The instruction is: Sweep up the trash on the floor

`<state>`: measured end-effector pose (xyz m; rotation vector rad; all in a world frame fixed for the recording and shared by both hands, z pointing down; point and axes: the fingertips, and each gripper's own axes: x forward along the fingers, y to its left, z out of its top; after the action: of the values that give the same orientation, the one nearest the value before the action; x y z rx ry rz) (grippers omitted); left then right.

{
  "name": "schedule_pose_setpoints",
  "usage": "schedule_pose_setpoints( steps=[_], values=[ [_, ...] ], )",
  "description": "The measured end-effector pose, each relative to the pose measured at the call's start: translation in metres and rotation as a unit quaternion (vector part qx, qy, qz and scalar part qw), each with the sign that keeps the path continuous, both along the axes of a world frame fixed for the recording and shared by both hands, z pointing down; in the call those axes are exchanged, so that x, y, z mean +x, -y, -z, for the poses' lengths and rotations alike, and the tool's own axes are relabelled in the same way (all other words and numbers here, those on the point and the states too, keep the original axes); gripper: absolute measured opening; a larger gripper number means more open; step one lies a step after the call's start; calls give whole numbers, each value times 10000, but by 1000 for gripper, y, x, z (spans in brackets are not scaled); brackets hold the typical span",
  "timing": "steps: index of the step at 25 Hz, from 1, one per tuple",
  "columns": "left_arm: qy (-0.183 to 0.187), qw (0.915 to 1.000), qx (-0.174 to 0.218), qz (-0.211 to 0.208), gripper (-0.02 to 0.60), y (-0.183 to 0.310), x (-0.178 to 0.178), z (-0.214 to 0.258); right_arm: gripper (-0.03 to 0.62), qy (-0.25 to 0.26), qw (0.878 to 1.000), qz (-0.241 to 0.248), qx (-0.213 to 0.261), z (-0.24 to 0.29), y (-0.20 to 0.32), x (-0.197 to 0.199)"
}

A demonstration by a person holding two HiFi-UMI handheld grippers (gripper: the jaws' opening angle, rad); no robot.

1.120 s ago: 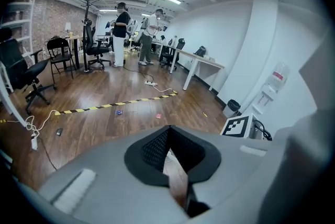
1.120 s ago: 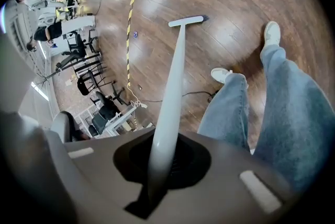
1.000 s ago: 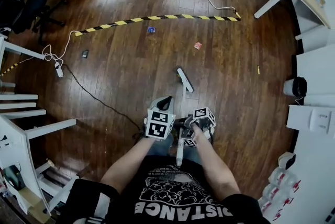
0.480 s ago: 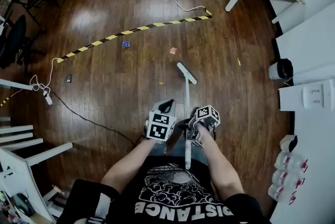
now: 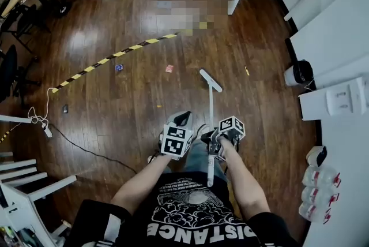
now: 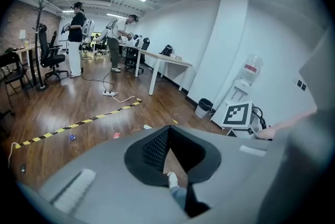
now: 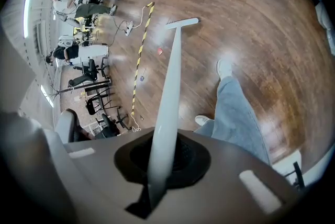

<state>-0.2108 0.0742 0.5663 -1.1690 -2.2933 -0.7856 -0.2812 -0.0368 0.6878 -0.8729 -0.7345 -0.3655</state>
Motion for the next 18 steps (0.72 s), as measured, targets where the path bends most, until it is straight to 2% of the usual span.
schedule_pose_setpoints(
  steps=[5,11,15,18],
  values=[
    [29,9997,-75,-238,5,-41,-74,6,0,215,9998,-31,-5,-3,-33,-81],
    [-43,9987,-128,-483,5,-91,-149,2,0,290,9993,-246,-7,-10,-77,-158],
    [26,9981,-1,-622,5,-114,-189,-2,0,382,9986,-378,7,-21,-111,-205],
    [16,9972,80,-739,5,-125,-204,-2,0,405,9981,-466,60,-35,-132,-234]
  ],
)
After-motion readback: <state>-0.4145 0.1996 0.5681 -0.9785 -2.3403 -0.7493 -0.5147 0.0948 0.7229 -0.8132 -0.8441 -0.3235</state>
